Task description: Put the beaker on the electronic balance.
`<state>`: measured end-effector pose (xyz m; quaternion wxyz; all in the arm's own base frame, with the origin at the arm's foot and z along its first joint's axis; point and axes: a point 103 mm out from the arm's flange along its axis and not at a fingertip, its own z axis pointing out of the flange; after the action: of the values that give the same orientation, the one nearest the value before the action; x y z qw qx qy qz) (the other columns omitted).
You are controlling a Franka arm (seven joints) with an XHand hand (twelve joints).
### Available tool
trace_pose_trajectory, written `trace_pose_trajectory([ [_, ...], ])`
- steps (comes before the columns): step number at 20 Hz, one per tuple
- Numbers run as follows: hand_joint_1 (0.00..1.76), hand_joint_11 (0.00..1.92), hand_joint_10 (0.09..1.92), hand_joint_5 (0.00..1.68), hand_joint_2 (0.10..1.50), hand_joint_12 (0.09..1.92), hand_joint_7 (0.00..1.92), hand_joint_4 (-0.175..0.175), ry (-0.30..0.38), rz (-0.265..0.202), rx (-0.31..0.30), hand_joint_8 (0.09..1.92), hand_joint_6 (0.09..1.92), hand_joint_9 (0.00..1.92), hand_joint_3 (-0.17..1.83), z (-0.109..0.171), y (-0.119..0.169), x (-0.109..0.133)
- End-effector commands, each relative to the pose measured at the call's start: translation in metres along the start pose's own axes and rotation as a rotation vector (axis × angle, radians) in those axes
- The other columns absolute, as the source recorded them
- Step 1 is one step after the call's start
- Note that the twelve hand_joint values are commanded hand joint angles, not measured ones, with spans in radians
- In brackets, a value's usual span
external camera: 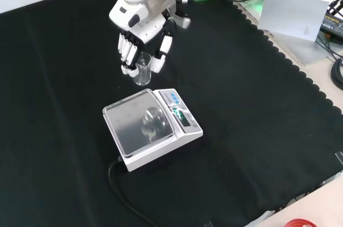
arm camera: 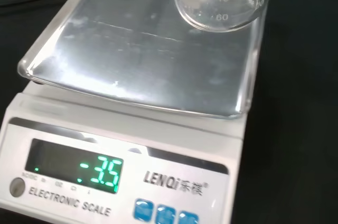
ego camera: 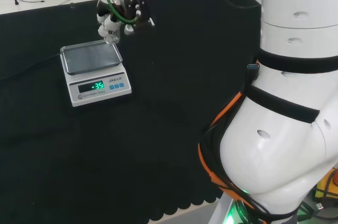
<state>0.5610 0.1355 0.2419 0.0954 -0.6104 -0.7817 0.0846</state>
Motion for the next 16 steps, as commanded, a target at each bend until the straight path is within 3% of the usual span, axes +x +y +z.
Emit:
trace_pose_trajectory([
  [1, 1.09, 0.91, 0.48, 0.83, 1.20, 1.05, 0.67, -0.110, -0.010, -0.053, 0.028, 0.67, 1.22, 1.09, -0.03, 0.009, 0.025, 0.027],
  [7, 1.09, 0.91, 0.48, 0.83, 1.20, 1.06, 0.68, -0.111, -0.012, -0.076, 0.041, 0.67, 1.22, 1.09, -0.02, 0.016, 0.041, 0.036],
  [16, 1.09, 0.92, 0.49, 0.83, 1.20, 1.05, 0.68, -0.113, 0.001, -0.070, 0.067, 0.68, 1.22, 1.09, -0.02, 0.035, 0.052, 0.027],
])
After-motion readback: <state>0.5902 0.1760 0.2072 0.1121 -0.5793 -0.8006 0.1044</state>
